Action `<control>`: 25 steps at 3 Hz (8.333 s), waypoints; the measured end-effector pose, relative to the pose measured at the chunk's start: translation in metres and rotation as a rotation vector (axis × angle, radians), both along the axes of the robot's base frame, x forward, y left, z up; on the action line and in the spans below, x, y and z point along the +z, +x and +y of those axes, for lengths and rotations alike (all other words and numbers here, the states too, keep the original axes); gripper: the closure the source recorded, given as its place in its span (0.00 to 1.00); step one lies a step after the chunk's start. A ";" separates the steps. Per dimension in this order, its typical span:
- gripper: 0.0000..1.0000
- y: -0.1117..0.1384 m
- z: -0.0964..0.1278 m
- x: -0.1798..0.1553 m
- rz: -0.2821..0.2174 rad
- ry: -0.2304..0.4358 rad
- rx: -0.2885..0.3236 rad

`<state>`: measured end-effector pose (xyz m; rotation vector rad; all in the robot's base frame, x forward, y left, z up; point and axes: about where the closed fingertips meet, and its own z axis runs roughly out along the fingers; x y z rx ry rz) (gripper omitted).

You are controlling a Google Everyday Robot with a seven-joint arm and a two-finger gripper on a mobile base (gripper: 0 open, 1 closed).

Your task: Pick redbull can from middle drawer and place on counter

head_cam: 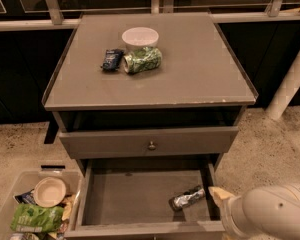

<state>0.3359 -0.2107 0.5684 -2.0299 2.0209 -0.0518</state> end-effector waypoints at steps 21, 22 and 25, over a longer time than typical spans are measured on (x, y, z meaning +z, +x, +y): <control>1.00 0.147 0.075 0.080 -0.145 -0.151 0.210; 1.00 0.158 0.076 0.164 -0.243 -0.174 0.172; 1.00 0.191 0.101 0.320 -0.359 -0.267 0.025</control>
Offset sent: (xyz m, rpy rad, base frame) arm 0.1868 -0.0021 -0.0309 -0.0486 -0.1406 0.0581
